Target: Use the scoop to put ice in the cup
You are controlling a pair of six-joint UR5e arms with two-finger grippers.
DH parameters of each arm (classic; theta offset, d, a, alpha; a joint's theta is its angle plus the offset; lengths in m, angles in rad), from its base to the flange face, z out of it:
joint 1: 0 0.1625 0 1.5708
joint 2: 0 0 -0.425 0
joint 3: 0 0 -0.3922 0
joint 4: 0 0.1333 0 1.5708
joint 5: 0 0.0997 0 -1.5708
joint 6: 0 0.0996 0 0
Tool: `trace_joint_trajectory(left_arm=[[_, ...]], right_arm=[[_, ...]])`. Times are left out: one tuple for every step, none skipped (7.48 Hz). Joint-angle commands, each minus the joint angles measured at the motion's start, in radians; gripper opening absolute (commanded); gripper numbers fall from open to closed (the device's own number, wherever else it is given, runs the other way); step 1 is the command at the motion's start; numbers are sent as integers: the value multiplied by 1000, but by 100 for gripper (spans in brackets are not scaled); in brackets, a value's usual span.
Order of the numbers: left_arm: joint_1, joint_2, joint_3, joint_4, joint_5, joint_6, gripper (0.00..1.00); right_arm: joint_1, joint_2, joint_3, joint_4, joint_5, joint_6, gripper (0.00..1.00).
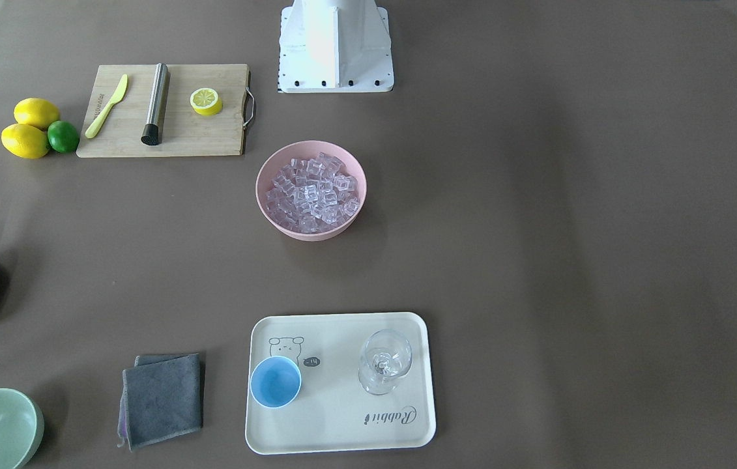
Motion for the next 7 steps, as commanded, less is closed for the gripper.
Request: trace_joint_trajectory(left_arm=[[-13, 1, 3, -2, -1, -2, 98], [-14, 1, 1, -2, -3, -4, 98], [-12, -1, 1, 0, 0, -4, 98], [-12, -4, 1, 1, 0, -4, 98], [-14, -4, 0, 0, 0, -4, 98], [-14, -7, -9, 0, -6, 7, 98], [-6, -15, -11, 0, -9, 7, 98]], right_arm=[[3, 0, 4, -1, 2, 0, 100], [10, -1, 6, -1, 2, 0, 100], [24, -1, 6, 1, 0, 6, 100], [32, -1, 6, 1, -2, 6, 100], [37, -1, 7, 1, -2, 6, 100], [38, -1, 6, 1, -2, 8, 100], [38, -1, 6, 1, -2, 8, 100]])
